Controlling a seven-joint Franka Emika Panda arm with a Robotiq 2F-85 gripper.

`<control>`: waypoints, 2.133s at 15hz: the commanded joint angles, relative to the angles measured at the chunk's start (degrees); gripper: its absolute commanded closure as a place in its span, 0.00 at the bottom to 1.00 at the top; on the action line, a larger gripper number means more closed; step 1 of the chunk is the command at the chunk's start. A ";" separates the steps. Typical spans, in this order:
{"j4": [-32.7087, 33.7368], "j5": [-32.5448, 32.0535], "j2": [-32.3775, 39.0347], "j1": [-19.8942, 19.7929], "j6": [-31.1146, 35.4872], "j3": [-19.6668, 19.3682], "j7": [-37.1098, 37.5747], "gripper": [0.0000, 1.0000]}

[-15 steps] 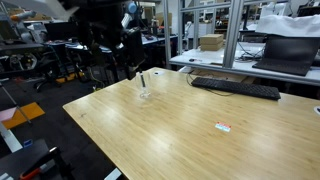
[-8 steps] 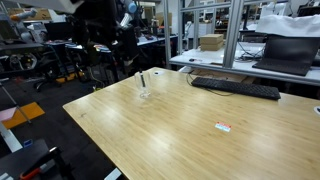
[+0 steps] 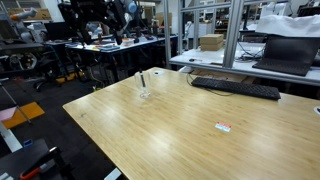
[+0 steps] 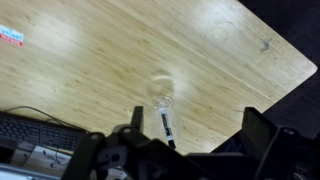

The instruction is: Remove the marker from the plastic cup

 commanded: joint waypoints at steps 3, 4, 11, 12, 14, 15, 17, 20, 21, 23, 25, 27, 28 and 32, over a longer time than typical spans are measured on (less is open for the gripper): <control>1.53 0.73 1.61 1.61 0.82 1.09 -0.39 0.00; 1.70 0.78 2.16 1.53 0.97 0.94 -0.65 0.00; 5.67 0.69 9.18 5.26 1.87 0.46 -8.01 0.00; 6.95 0.60 11.50 6.04 2.45 0.72 -10.62 0.00; 11.00 0.74 17.09 7.14 2.95 1.43 -15.83 0.00; 13.47 1.14 19.96 7.33 3.09 1.66 -19.23 0.00; 17.84 2.70 25.59 6.49 5.02 2.57 -25.53 0.00; 23.25 9.30 32.80 4.68 10.54 4.38 -36.58 0.00; 25.11 12.93 34.87 3.81 11.66 5.41 -40.75 0.00; 28.71 19.16 38.75 1.34 12.38 8.25 -47.56 0.00; 32.29 23.91 41.91 -1.56 11.00 11.55 -52.28 0.00; 35.57 26.61 45.46 -4.21 10.32 14.41 -55.44 0.00; 36.95 26.76 47.16 -5.30 10.05 15.62 -55.77 0.00; 40.94 21.81 53.31 -8.00 9.66 18.31 -51.44 0.00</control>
